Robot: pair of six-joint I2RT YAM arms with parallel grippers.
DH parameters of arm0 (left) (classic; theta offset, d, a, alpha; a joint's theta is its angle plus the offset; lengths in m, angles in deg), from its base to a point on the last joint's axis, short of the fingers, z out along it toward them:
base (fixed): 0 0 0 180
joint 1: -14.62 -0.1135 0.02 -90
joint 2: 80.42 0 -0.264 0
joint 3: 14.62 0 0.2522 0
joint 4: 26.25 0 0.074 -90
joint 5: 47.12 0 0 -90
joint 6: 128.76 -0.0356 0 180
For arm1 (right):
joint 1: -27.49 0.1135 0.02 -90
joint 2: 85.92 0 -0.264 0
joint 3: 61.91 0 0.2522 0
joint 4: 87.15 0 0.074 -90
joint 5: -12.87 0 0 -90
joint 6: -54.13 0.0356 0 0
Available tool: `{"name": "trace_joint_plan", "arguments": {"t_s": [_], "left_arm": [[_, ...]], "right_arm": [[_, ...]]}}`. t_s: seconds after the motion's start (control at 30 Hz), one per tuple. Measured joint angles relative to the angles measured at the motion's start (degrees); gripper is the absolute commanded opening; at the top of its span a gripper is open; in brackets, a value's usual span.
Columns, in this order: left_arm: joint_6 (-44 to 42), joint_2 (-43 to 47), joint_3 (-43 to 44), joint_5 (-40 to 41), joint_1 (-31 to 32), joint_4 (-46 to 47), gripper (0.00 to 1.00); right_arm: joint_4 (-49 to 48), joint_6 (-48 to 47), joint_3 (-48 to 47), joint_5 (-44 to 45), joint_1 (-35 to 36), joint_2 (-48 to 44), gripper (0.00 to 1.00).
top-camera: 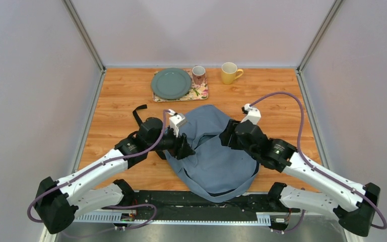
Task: Pack the student bag
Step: Place the personal item in the student bag, then zip the student bag at the center of the board.
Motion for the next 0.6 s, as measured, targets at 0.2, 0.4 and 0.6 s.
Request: {"name": "trace_joint_plan", "arguments": {"t_s": [0.2,0.4,0.6], "left_arm": [[-5.0,-7.7,1.6,-0.1,7.1,-1.2,0.61],[-6.8,-11.7,1.7,2.4,7.5,-1.0,0.61],[-7.3,-13.7,1.7,6.3,7.6,-1.2,0.49]], "right_arm": [[0.6,2.2,0.5,-0.2,-0.7,-6.3,0.57],[2.0,4.2,2.8,-0.8,-0.7,-10.3,0.57],[2.9,5.9,4.0,-1.2,-0.7,-14.8,0.57]]}}
